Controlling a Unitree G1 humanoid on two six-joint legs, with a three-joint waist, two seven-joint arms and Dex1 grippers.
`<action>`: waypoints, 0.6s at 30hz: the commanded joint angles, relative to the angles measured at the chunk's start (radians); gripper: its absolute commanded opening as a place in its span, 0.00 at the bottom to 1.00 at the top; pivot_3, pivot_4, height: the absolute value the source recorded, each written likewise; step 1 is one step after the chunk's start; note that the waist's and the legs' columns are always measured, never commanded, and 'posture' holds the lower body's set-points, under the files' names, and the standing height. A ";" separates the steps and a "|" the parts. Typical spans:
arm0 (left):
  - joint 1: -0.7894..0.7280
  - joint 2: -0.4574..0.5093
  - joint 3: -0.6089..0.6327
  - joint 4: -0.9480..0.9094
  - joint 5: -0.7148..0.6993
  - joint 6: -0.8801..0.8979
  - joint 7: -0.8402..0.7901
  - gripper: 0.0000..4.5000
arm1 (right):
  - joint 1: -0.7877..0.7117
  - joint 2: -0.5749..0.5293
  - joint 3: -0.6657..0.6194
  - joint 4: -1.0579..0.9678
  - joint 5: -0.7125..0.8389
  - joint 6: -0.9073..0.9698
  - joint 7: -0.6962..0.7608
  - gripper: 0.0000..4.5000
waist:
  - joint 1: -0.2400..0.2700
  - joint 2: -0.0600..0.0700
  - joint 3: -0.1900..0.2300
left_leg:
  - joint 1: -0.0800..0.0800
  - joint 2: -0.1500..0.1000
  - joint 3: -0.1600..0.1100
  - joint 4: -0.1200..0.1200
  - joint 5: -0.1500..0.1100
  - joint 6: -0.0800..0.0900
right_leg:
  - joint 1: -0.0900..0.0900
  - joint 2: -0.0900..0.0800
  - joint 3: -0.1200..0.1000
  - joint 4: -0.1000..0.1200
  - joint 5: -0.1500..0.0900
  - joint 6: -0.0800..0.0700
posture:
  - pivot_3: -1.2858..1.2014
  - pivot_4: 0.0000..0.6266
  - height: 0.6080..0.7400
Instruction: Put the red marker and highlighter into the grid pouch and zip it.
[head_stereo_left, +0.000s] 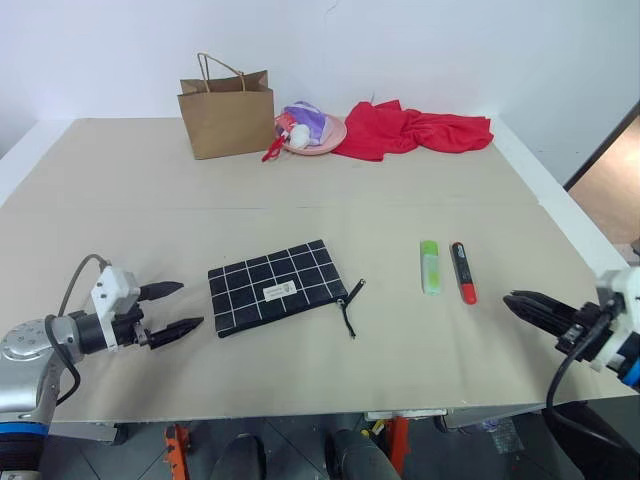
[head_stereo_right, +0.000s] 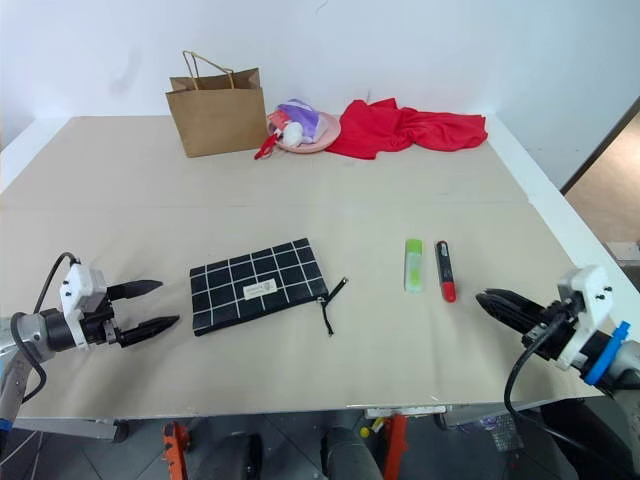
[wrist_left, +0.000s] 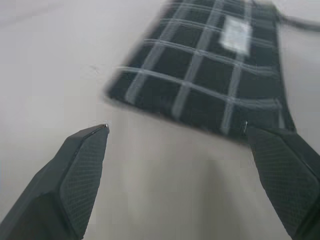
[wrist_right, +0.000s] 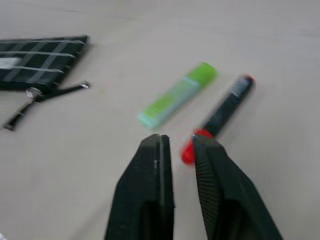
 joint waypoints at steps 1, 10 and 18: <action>-0.041 0.014 -0.040 0.002 0.068 -0.170 -0.034 1.00 | -0.107 -0.008 0.108 -0.079 0.029 0.016 0.013 0.00 | -0.001 0.000 0.000 | 0.000 0.000 0.000 0.000 0.000 0.000 | 0.000 0.000 0.000 0.000 0.001 0.000 | 0.52 0.24 1.00; -0.104 0.040 -0.164 0.079 0.222 -0.462 -0.055 1.00 | -0.474 0.135 0.551 -0.071 -0.124 0.028 -0.039 0.00 | 0.000 0.000 0.000 | -0.001 0.001 0.001 0.001 0.003 0.003 | -0.002 0.001 0.000 0.000 0.004 -0.001 | 0.52 0.24 1.00; -0.134 0.052 -0.201 0.130 0.272 -0.582 -0.019 1.00 | -0.653 0.275 0.798 0.102 -0.333 -0.081 -0.038 0.00 | 0.003 0.000 0.000 | -0.002 0.000 -0.001 0.000 0.003 0.003 | -0.002 -0.001 -0.002 0.001 0.005 -0.005 | 0.52 0.24 1.00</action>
